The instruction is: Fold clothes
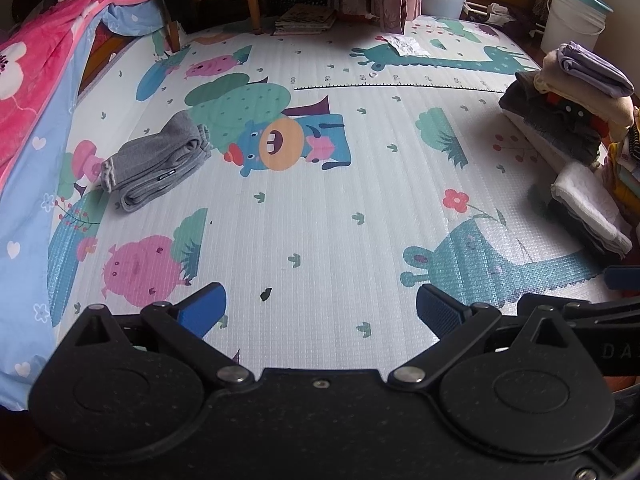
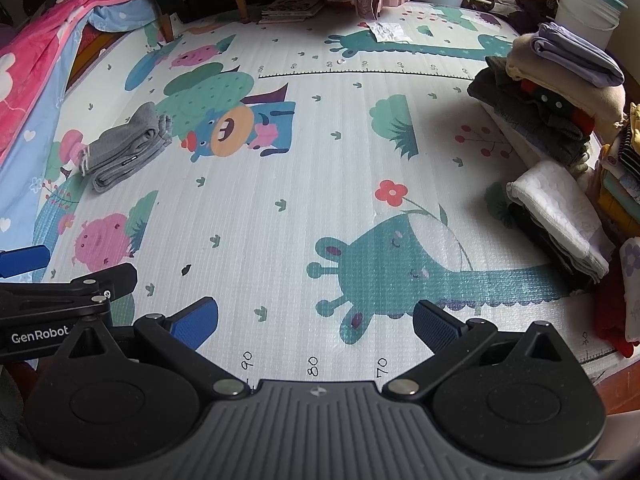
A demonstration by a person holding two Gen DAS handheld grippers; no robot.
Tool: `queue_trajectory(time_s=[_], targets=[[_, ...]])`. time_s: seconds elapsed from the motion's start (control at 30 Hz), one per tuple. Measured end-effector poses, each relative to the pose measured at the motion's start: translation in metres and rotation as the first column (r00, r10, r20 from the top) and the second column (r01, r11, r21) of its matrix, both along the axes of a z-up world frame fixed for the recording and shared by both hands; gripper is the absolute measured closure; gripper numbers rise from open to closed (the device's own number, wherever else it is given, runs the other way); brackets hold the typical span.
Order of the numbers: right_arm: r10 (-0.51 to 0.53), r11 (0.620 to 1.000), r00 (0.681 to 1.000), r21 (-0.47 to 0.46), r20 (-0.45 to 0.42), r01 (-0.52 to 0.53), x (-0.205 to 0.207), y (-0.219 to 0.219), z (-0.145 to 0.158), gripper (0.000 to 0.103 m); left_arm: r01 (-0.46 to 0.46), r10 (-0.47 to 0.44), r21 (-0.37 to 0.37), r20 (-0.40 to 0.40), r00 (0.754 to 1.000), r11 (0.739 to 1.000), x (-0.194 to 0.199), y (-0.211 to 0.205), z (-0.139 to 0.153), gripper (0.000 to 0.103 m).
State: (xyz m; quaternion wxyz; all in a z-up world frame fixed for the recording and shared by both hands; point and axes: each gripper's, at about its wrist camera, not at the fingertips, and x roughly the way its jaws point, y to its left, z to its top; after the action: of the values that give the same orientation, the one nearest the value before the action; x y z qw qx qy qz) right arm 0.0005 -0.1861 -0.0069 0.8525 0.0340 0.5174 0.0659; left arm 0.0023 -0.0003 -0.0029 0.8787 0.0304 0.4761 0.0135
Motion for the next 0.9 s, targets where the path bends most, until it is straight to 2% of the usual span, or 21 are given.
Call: queue_trajectory(time_s=[0.9], targets=[[0.002, 1.0, 1.0, -0.001, -0.008, -0.002, 0.0007, -0.0003, -0.0013, 0.0, -0.004, 0.004, -0.002, -0.01, 1.0, 1.0, -0.0007, 0.0003, -0.0015, 0.0]])
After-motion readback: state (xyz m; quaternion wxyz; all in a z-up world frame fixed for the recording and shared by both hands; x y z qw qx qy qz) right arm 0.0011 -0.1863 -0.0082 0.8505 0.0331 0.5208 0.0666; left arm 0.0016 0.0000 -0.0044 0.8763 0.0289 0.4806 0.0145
